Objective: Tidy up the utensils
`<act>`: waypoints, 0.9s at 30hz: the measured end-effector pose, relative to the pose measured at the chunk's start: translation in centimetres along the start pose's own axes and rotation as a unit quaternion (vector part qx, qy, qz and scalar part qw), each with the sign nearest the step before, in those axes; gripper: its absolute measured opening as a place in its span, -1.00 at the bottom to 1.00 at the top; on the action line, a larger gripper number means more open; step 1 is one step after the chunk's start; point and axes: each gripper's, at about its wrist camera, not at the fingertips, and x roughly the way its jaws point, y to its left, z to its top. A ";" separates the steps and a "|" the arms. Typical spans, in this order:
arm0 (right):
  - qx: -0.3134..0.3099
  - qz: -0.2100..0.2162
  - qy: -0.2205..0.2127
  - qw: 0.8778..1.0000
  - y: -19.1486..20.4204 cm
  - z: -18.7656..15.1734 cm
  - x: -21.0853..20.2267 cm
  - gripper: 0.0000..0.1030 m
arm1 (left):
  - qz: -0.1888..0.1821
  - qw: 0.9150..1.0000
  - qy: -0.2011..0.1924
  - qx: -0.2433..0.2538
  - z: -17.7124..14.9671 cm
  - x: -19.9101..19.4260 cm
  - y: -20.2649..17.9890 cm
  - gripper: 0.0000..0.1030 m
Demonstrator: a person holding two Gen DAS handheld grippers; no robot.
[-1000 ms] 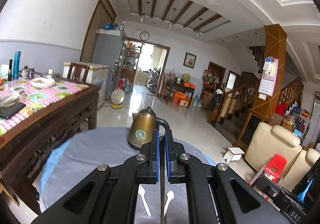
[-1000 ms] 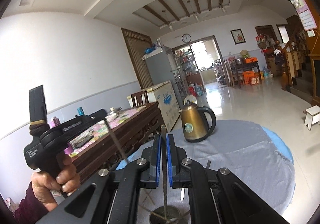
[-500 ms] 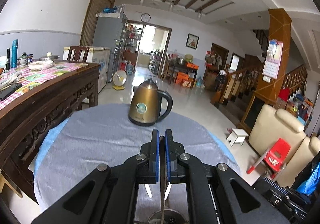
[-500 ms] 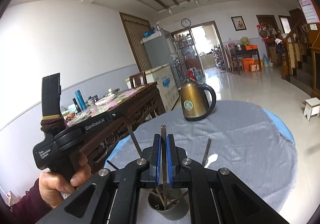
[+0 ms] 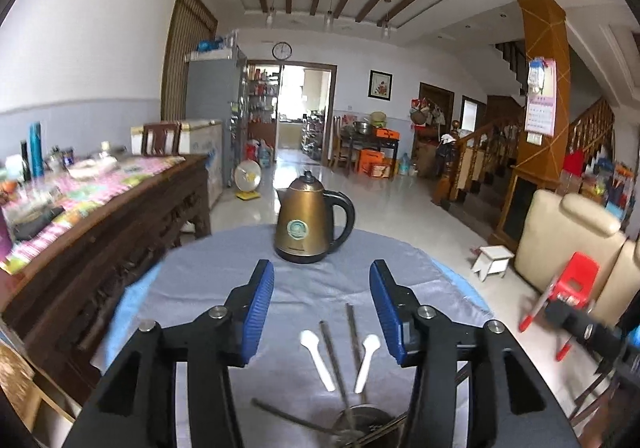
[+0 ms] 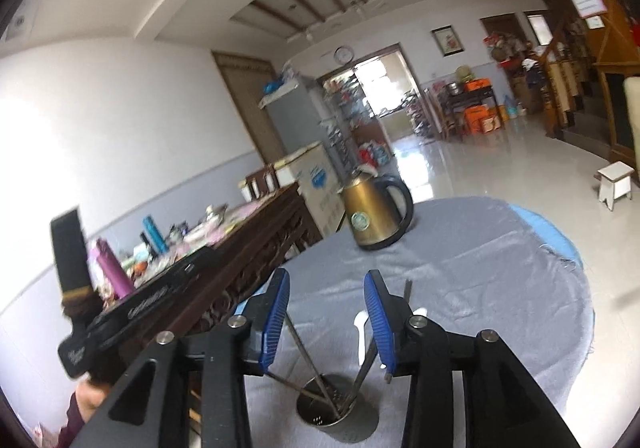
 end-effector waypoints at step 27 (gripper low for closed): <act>0.076 -0.100 -0.048 0.991 -5.9 0.8 -4.1 0.08 | 0.188 0.976 0.073 -0.081 -5.4 -3.5 13.5 0.60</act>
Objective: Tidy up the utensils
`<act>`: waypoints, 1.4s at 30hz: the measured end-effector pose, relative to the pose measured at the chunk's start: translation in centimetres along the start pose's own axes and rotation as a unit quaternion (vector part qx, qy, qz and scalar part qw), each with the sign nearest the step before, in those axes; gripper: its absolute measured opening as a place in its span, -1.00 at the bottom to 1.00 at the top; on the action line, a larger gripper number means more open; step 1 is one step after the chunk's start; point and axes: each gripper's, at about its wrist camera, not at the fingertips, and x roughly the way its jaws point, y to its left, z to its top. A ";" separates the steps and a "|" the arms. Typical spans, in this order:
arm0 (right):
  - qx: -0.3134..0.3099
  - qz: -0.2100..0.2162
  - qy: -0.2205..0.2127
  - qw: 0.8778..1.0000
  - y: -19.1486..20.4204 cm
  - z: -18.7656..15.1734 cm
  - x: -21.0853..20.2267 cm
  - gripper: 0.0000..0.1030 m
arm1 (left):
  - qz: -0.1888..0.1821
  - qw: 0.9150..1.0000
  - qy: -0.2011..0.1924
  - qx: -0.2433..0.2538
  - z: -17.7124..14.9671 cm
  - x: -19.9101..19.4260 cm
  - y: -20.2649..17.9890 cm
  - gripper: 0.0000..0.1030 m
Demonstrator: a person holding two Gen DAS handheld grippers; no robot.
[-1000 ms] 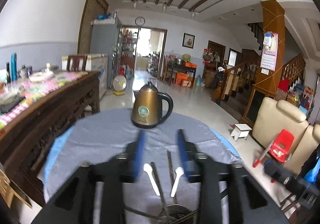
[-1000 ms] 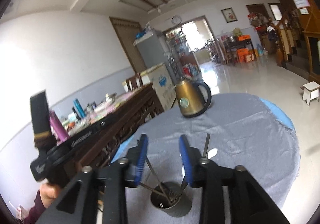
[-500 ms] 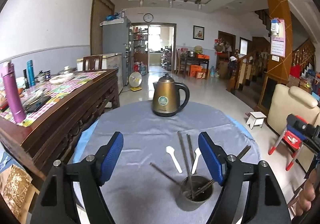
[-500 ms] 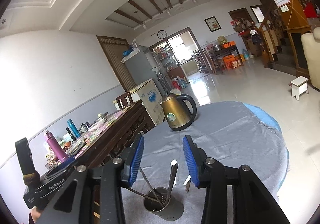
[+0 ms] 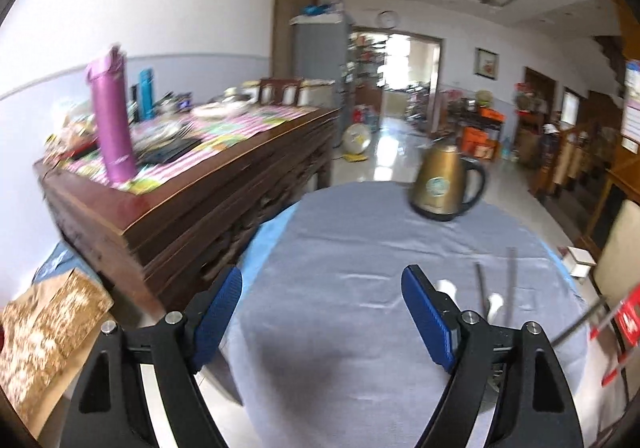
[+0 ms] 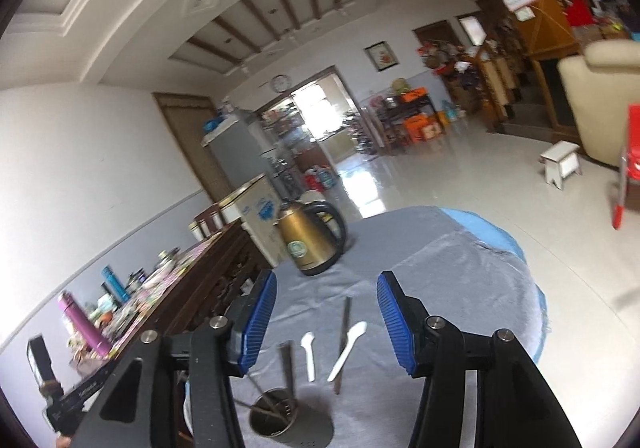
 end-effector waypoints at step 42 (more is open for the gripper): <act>0.051 -0.044 0.314 0.947 -8.7 -5.7 28.0 0.08 | -0.020 0.977 0.189 0.095 -0.4 23.3 -8.4 0.60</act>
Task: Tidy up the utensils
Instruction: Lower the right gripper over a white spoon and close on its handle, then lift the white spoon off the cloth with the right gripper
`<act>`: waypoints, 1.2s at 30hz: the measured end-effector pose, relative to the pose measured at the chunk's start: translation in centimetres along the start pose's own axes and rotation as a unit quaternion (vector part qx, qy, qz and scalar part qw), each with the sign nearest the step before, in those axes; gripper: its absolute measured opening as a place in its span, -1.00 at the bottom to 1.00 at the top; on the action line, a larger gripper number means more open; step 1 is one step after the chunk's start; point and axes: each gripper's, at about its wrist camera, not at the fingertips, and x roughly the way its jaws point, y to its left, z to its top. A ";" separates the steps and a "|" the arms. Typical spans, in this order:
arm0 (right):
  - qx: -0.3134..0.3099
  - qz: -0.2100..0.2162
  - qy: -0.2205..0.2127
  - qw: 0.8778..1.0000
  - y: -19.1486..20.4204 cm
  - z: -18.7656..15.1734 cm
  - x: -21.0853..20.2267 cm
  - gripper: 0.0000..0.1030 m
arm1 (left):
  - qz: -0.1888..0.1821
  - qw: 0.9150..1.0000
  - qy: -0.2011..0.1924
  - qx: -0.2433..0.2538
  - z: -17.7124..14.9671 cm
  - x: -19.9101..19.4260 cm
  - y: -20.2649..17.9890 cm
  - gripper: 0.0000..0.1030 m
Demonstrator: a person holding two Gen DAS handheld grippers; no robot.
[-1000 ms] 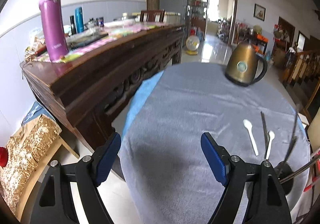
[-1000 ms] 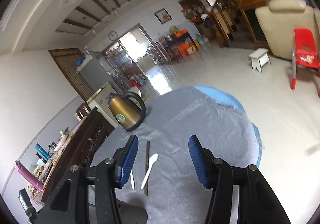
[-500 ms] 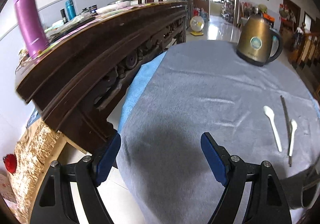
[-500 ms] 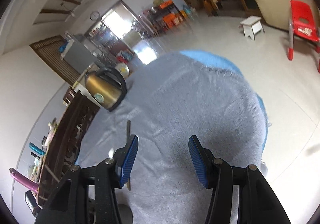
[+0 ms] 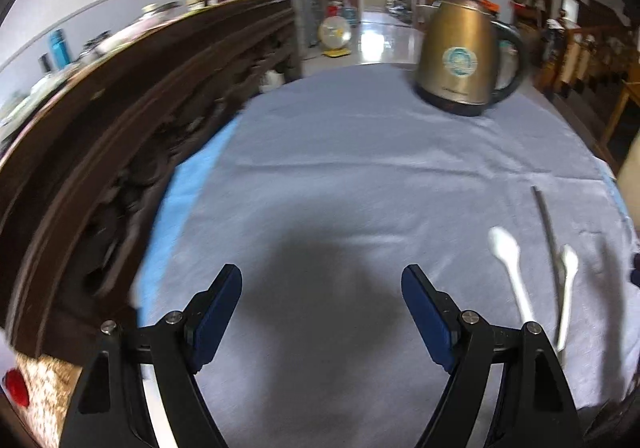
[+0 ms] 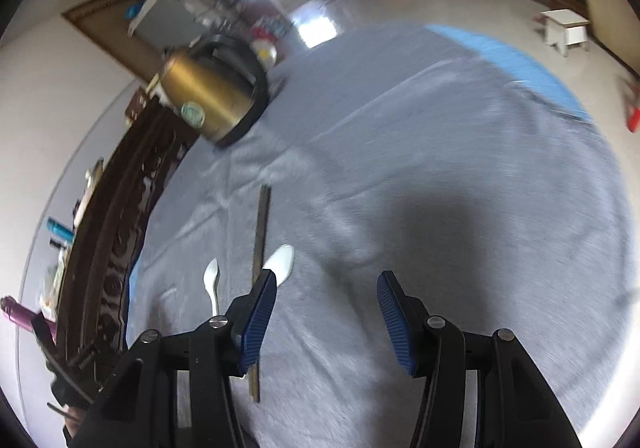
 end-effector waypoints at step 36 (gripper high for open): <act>-0.131 -0.063 0.021 0.989 4.1 0.9 5.4 -0.38 | -0.122 0.985 0.082 0.094 2.8 10.8 -15.3 -0.88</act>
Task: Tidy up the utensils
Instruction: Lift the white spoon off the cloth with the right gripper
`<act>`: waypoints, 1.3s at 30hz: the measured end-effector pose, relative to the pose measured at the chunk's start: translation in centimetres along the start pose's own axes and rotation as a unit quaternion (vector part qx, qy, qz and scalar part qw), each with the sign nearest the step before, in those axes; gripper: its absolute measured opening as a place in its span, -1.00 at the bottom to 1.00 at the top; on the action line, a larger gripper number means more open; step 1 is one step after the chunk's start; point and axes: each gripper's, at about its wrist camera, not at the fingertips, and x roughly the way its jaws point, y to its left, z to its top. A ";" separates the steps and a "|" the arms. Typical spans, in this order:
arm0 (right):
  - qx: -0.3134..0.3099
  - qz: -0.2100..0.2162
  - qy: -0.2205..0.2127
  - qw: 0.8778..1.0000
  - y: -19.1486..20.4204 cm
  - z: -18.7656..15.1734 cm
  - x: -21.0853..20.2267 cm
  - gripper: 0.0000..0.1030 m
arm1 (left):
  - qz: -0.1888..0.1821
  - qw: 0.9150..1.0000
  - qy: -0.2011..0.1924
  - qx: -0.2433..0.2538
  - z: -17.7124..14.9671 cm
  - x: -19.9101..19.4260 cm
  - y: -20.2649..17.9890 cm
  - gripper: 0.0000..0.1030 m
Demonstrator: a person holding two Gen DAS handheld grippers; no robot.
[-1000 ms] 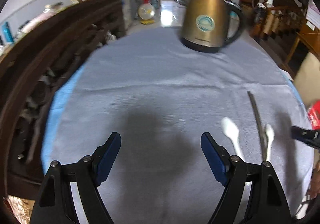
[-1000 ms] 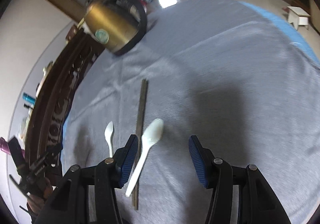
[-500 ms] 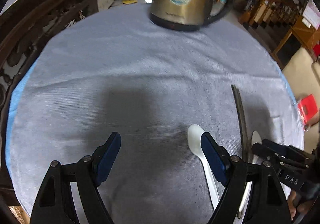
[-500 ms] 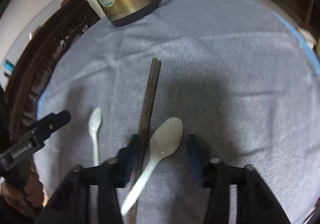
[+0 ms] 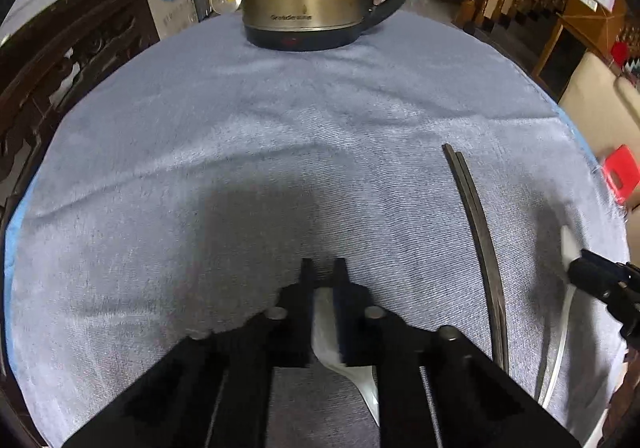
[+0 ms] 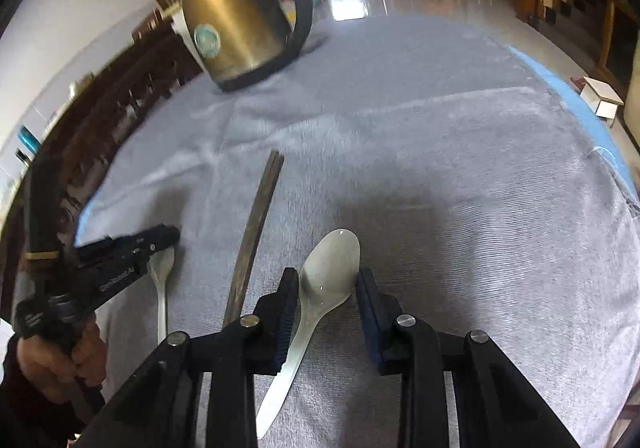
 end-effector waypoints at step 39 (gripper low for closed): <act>0.040 0.016 -0.238 0.970 -2.3 -4.5 -15.5 -0.38 | 0.006 0.997 -0.038 -0.063 -2.5 -3.4 3.4 -0.99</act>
